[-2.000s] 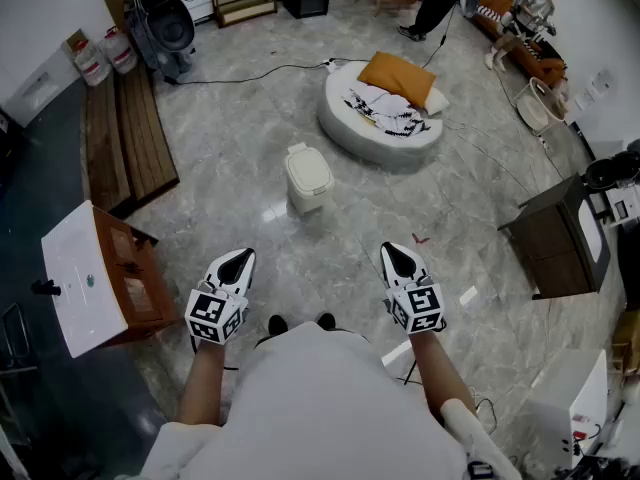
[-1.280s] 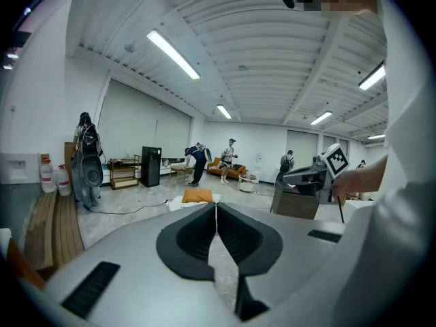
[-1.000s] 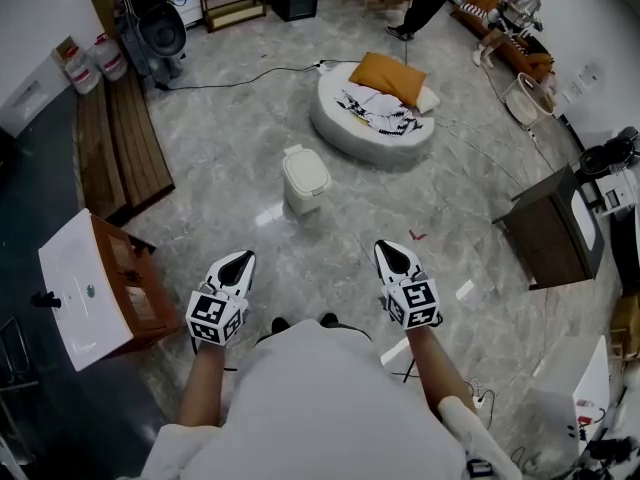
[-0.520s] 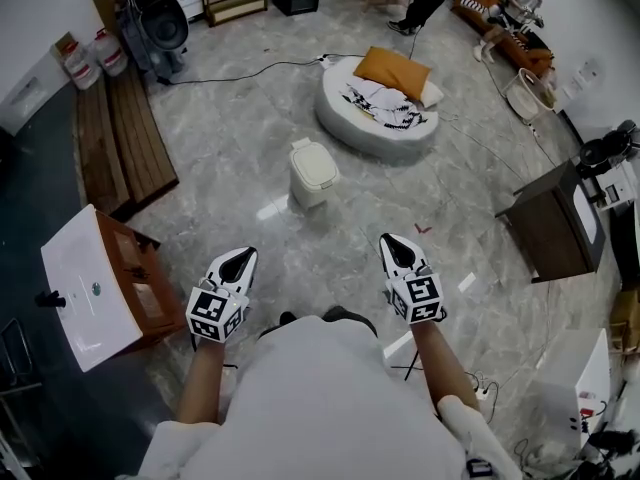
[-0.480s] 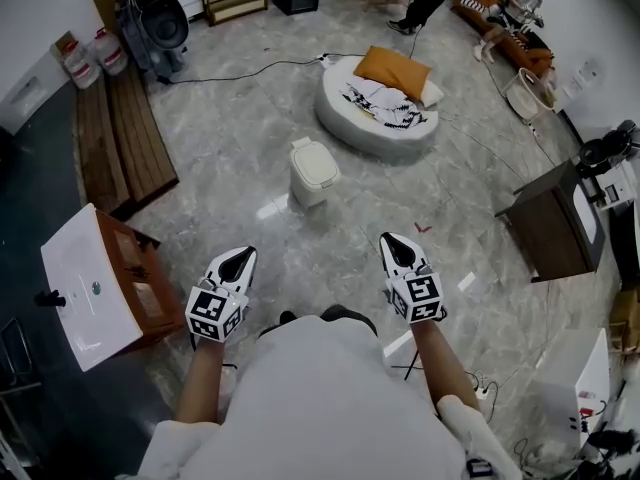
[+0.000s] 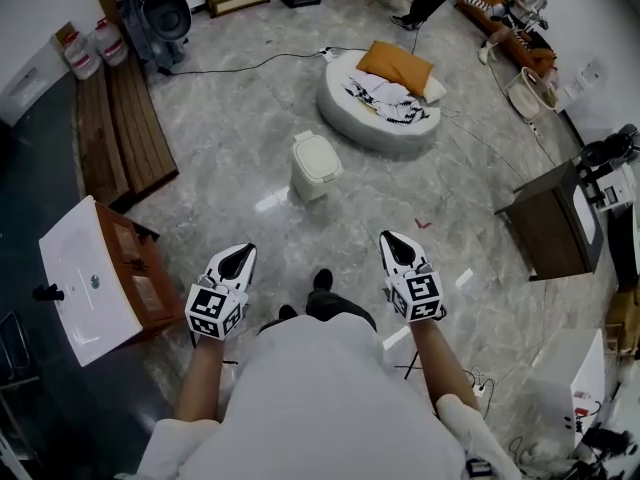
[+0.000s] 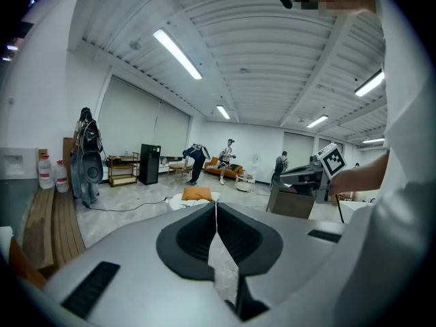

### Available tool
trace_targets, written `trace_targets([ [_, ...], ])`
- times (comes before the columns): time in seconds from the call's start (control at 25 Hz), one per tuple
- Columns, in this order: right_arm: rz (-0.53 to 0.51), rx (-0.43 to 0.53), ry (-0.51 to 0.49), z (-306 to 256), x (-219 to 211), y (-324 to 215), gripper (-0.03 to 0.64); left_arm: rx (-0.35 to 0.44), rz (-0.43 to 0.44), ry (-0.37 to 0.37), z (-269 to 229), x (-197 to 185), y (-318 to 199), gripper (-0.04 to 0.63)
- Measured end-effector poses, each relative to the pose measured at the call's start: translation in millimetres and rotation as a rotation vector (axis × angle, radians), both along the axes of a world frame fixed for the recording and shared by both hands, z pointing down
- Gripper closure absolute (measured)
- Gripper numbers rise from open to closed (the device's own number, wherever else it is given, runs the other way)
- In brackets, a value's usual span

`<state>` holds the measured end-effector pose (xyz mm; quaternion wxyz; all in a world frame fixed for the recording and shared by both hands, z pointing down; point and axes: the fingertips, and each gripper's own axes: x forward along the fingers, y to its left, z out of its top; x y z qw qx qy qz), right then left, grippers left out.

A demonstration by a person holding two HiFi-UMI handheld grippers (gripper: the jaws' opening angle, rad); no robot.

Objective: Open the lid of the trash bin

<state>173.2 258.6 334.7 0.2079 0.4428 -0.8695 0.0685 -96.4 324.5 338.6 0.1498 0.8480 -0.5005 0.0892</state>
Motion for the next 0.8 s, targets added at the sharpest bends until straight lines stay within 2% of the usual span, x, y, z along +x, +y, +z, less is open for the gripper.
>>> trace_targets([
  [0.36,-0.029,-0.017,-0.004,9.5,-3.4,-25.6,0.582,-0.018,-0.026,-0.003,7.1,1.5,-21.3,0.574],
  [0.8,-0.08,-0.039,0.0,21.1,1.6,-98.4,0.582,-0.039,-0.066,-0.006,14.0,11.9,-81.7,0.574],
])
